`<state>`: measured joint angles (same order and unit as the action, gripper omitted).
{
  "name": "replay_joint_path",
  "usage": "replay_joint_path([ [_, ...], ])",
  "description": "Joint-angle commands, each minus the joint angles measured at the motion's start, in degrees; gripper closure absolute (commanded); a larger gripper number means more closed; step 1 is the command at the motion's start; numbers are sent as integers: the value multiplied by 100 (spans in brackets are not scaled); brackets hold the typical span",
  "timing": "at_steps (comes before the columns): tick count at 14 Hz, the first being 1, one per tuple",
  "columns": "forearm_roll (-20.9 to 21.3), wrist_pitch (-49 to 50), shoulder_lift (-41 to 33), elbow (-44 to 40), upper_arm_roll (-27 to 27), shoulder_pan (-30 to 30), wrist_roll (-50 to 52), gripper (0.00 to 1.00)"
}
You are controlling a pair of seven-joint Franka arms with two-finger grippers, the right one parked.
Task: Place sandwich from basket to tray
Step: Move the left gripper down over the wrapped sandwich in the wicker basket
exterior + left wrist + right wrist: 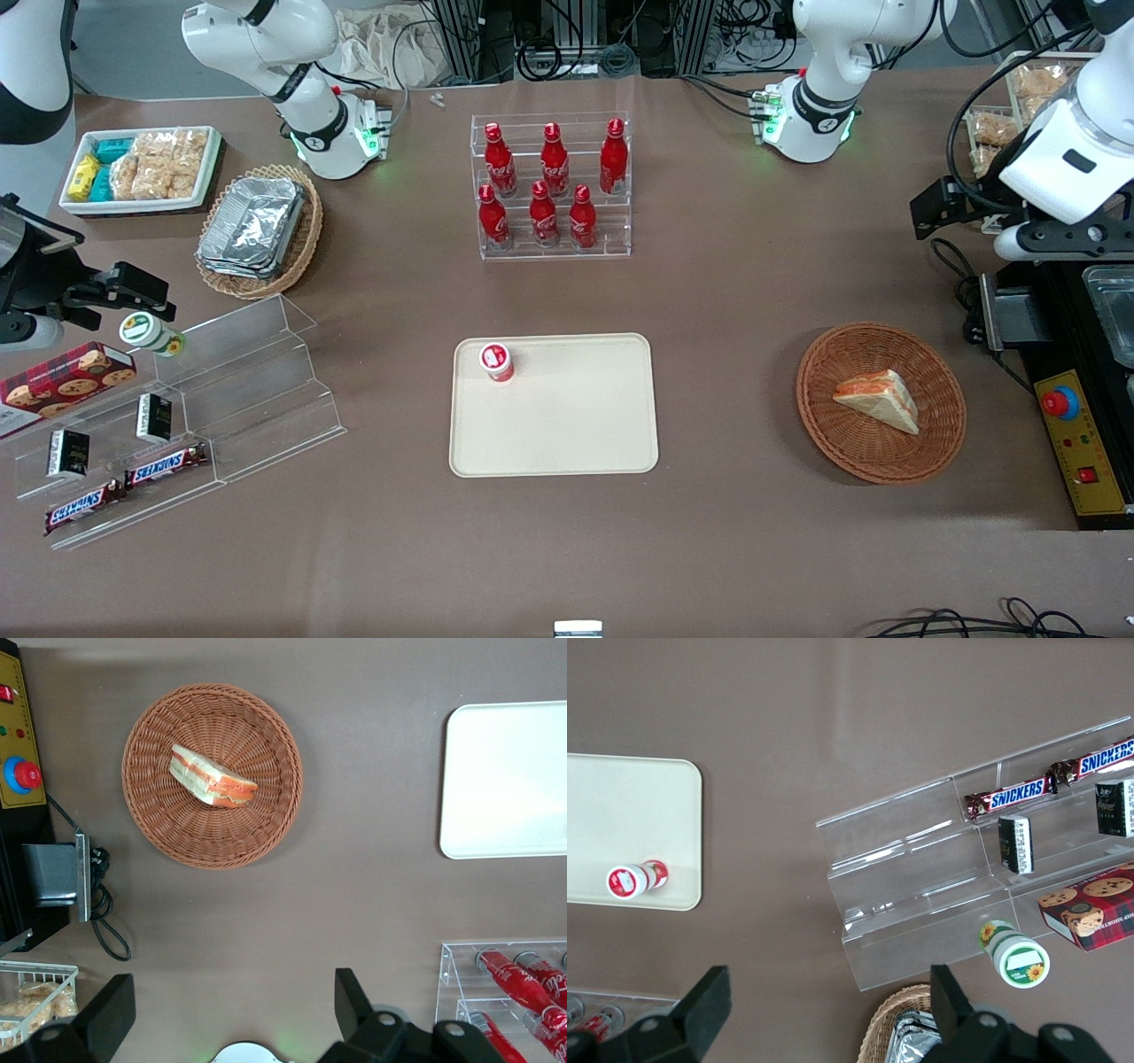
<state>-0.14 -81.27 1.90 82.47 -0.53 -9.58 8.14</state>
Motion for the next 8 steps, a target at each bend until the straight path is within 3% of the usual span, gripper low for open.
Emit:
replay_joint_path([
  [1,-39,32,12,-153,-87,-79,135,0],
  [5,23,23,292,-170,-105,18,170,0],
  [8,6,-379,495,-127,-96,264,774,0],
])
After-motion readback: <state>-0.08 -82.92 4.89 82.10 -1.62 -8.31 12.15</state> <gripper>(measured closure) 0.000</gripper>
